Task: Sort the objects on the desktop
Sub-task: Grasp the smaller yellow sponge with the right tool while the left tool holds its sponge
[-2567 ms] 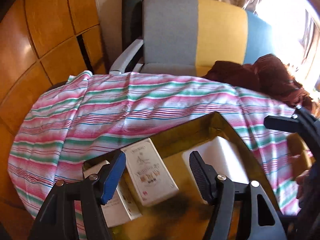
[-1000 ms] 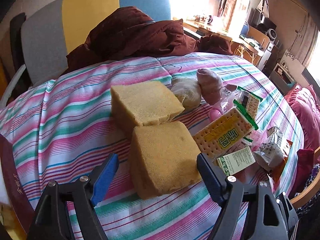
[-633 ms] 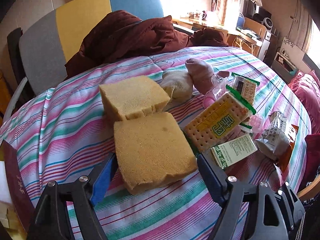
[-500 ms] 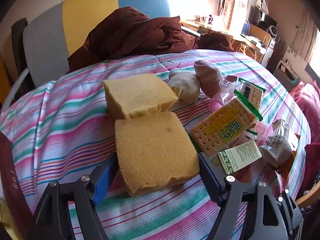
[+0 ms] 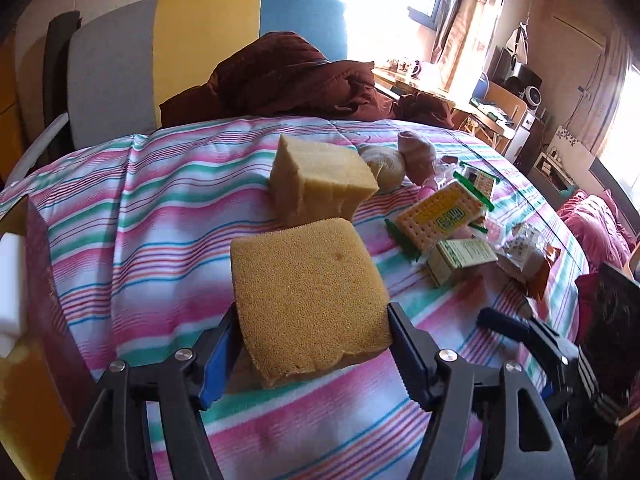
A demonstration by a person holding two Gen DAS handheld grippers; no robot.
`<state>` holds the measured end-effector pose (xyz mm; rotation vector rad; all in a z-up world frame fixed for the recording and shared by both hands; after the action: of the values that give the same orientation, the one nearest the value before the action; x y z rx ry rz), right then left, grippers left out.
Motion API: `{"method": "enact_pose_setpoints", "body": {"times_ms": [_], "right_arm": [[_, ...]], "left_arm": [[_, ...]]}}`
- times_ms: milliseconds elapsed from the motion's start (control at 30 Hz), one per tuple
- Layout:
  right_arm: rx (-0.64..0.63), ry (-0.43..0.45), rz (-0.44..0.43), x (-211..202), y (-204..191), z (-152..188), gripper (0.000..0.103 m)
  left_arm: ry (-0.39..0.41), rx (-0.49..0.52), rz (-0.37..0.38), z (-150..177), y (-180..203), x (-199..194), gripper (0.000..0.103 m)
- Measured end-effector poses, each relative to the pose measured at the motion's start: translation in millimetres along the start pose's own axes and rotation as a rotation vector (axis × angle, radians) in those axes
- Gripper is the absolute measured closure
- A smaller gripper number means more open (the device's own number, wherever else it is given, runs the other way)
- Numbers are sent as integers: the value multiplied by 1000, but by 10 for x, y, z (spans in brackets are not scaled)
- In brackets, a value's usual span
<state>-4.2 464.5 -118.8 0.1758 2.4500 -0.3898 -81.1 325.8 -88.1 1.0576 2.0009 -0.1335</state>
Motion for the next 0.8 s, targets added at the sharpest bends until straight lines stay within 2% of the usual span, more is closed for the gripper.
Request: {"method": "enact_pose_setpoints", "body": {"times_ms": [167, 300, 467, 633, 800], "right_arm": [[-71, -47, 43, 21, -85, -49, 0], [-150, 1, 71, -25, -235, -337, 0], [-376, 12, 140, 207, -435, -778, 0], [-623, -99, 140, 649, -538, -1040, 0], [-764, -183, 130, 1024, -605, -1180, 0]], "left_arm": [[20, 14, 3, 330, -50, -338, 33], [42, 11, 22, 414, -108, -439, 32], [52, 11, 54, 361, -117, -356, 31], [58, 17, 68, 323, -113, -282, 29], [57, -1, 93, 326, -140, -225, 25]]}}
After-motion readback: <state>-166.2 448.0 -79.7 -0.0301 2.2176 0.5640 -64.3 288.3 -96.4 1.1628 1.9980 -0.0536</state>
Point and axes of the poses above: each gripper's, at about its wrist camera, not at the fingertips, and x roughly the way its jaws point, y to its right, z to its underside, the point moved 6 cm from there along x, roughly the way its jaws point, and after that the axes turned 9 degrees about z, right-handed, at the moved point
